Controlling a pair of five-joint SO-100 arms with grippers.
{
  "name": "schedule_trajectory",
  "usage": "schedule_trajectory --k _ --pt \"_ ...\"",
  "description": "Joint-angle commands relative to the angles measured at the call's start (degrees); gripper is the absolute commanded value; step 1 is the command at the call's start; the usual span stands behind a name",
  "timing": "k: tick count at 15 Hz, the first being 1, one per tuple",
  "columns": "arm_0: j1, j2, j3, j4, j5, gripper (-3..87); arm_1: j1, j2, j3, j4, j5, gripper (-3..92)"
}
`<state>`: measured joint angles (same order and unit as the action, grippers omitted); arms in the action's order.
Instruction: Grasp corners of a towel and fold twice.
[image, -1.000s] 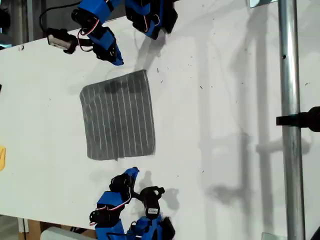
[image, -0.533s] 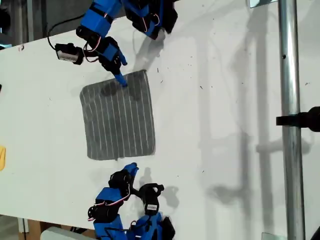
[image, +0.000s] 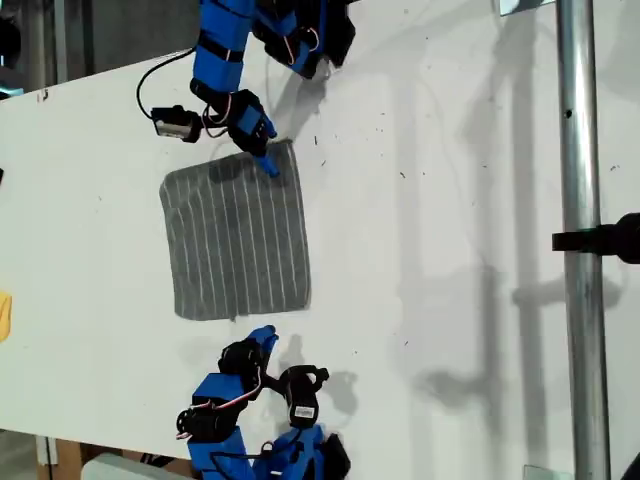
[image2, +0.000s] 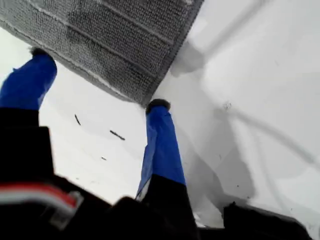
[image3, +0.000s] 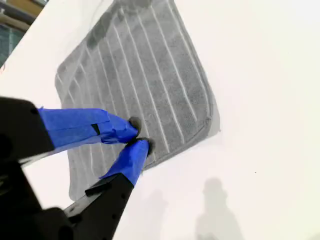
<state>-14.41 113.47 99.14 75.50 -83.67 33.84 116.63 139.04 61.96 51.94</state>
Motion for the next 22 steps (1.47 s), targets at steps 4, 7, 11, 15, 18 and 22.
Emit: schedule_trajectory --k 4,7,11,15,18,22 --pt "1.0 -0.1 -2.4 0.5 -0.4 1.9 -4.0 -11.3 -6.9 -5.0 3.4 22.3" --pt "1.3 -0.1 -1.9 0.6 -1.0 1.8 -4.5 -11.0 -8.0 -5.1 3.8 -0.3" --pt "0.5 -2.5 -2.5 -1.1 2.6 6.0 -6.2 -10.9 -8.5 -5.3 3.8 -0.3" --pt "-0.1 -12.9 -15.8 1.5 19.4 32.1 -6.7 -10.8 -8.7 -5.4 3.9 -0.3" --pt "-2.0 -25.3 -26.5 6.2 22.5 31.1 -6.6 -9.7 -8.7 -5.4 4.0 -0.3" --pt "-1.7 -41.5 -30.1 2.4 18.4 30.8 -6.6 -6.9 -7.8 -4.6 4.2 -0.3"
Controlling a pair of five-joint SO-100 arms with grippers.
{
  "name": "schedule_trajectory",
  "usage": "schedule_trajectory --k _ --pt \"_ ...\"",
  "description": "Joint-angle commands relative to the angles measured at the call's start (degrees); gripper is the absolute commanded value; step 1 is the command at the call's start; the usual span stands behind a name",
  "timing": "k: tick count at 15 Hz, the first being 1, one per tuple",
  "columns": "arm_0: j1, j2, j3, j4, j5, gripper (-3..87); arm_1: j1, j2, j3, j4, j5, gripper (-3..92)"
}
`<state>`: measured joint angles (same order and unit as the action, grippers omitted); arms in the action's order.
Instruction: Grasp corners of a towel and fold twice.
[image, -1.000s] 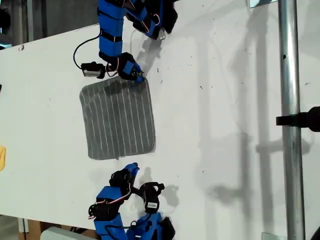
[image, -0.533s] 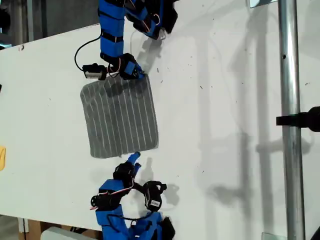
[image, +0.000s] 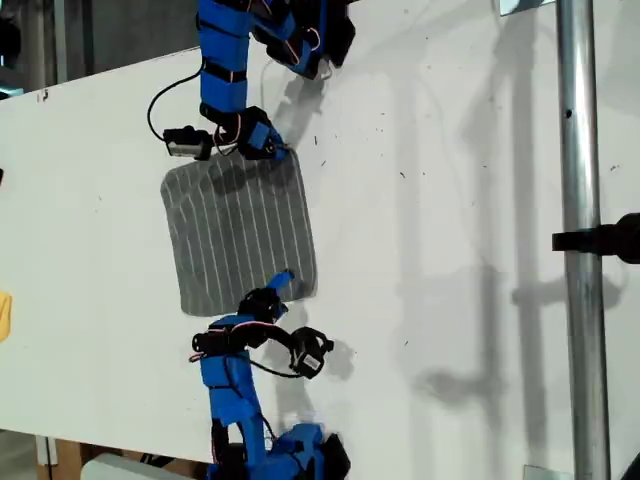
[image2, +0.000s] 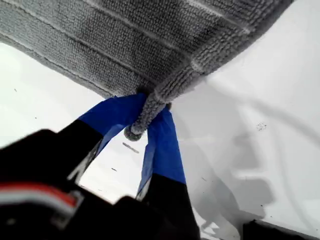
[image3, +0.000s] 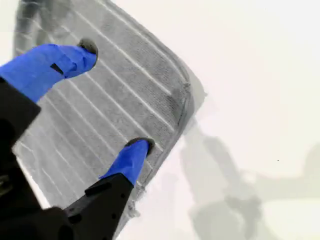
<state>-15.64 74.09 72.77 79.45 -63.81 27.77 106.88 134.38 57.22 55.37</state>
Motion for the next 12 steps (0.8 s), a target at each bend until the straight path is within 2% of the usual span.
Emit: schedule_trajectory --k 1,4,5,6,7,12 --pt "-0.1 -5.4 -4.1 -2.9 -2.7 30.5 -0.5 3.6 -2.9 0.4 0.8 -0.3" --pt "1.5 -15.8 -9.8 -2.9 -7.0 24.3 -0.2 6.4 -2.4 1.1 0.8 -0.3" --pt "1.8 -18.2 -11.7 -2.2 -8.4 16.4 0.1 7.1 -2.3 1.3 0.8 -0.3" --pt "2.0 -19.0 -12.0 -2.0 -9.4 3.7 0.2 7.6 -2.2 1.5 0.8 -0.3" --pt "2.1 -19.3 -12.0 -1.5 -10.0 -2.8 0.1 8.0 -1.9 1.5 0.8 -0.3" --pt "2.7 -18.8 -14.1 0.2 -10.6 -2.9 -0.7 9.6 -1.4 1.4 0.8 -0.3"
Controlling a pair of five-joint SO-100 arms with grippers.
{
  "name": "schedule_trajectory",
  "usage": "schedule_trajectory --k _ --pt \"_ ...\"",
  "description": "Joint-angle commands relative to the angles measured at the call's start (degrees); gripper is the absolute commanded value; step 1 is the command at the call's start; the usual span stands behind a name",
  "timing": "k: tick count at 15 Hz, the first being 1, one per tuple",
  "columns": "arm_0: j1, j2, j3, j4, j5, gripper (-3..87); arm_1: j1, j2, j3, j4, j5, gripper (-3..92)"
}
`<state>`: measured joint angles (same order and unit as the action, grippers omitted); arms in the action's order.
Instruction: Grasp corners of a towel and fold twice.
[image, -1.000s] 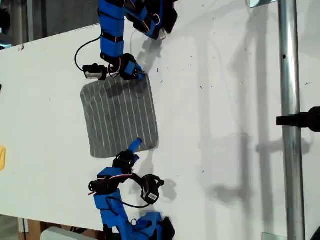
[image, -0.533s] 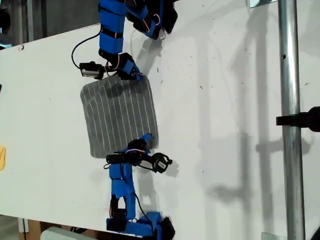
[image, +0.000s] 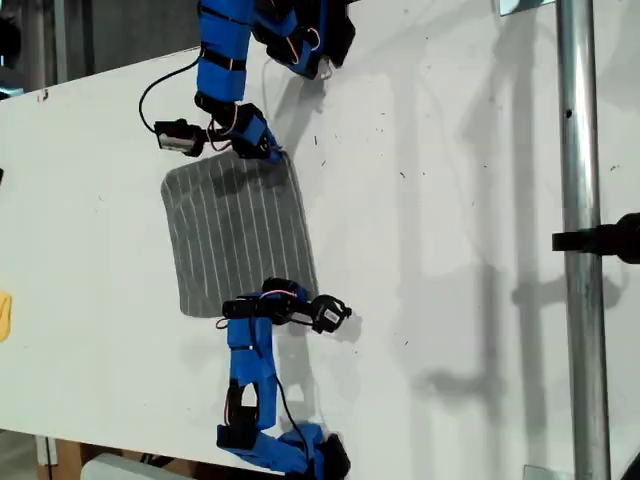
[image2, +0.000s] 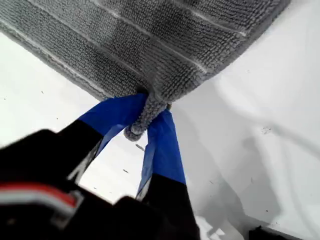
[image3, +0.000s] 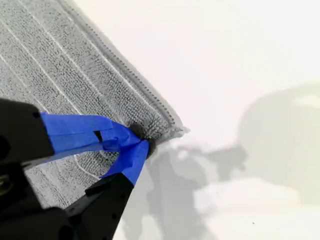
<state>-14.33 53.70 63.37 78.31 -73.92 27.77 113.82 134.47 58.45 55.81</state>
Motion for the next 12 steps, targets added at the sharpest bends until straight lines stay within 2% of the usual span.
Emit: schedule_trajectory --k 1,3,5,8,12 --pt "1.6 1.6 -5.6 1.8 -0.5 -2.9 -0.8 2.9 -1.4 0.3 0.4 -0.3" --pt "1.3 1.6 -7.6 4.6 -1.6 -2.0 -0.8 3.0 -1.1 0.3 0.4 -0.3" --pt "1.2 2.3 -12.0 10.5 -1.6 15.4 -0.8 3.0 -1.0 0.3 0.4 -0.3" --pt "1.2 9.8 -11.7 14.3 -2.5 20.7 -0.7 3.0 -0.9 0.0 0.4 -0.3" --pt "0.7 4.9 -11.6 12.0 -1.5 28.0 -0.8 3.9 -0.8 0.4 0.4 -0.3"
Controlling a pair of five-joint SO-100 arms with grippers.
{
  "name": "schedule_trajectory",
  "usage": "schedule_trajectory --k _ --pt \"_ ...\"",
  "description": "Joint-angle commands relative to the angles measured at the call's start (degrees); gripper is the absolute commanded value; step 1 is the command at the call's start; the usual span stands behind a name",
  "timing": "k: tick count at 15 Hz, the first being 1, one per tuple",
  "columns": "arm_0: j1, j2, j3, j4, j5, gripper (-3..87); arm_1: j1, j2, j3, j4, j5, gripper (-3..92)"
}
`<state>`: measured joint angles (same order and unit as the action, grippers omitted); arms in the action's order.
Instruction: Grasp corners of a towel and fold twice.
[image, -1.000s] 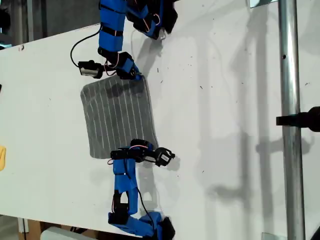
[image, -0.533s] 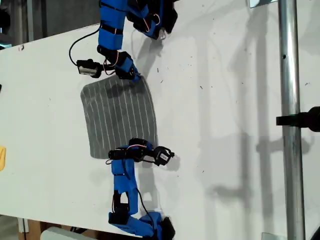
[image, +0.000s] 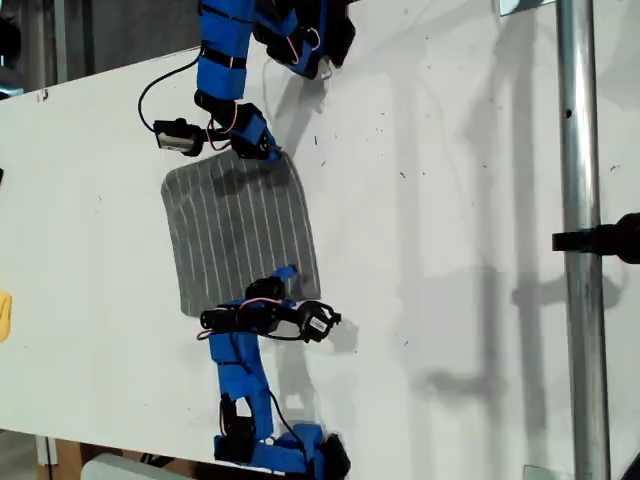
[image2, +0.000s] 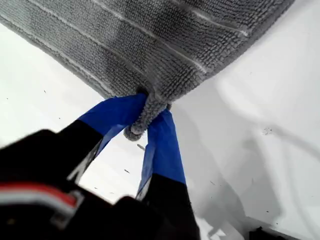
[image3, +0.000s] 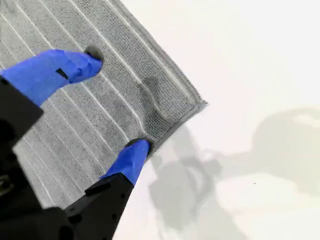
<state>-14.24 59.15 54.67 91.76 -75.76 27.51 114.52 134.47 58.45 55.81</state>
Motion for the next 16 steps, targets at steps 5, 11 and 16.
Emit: schedule_trajectory --k 5,11,16 --pt "0.6 -10.9 -3.2 -3.6 -2.6 20.4 -0.2 7.6 0.7 1.9 0.5 -0.3" --pt "0.9 -8.0 -3.2 -1.9 -3.0 -2.9 -0.6 8.9 1.5 1.6 0.5 -0.3" --pt "7.7 8.0 1.2 2.5 -4.3 -2.9 -18.2 8.3 -1.0 1.8 10.5 -0.3"
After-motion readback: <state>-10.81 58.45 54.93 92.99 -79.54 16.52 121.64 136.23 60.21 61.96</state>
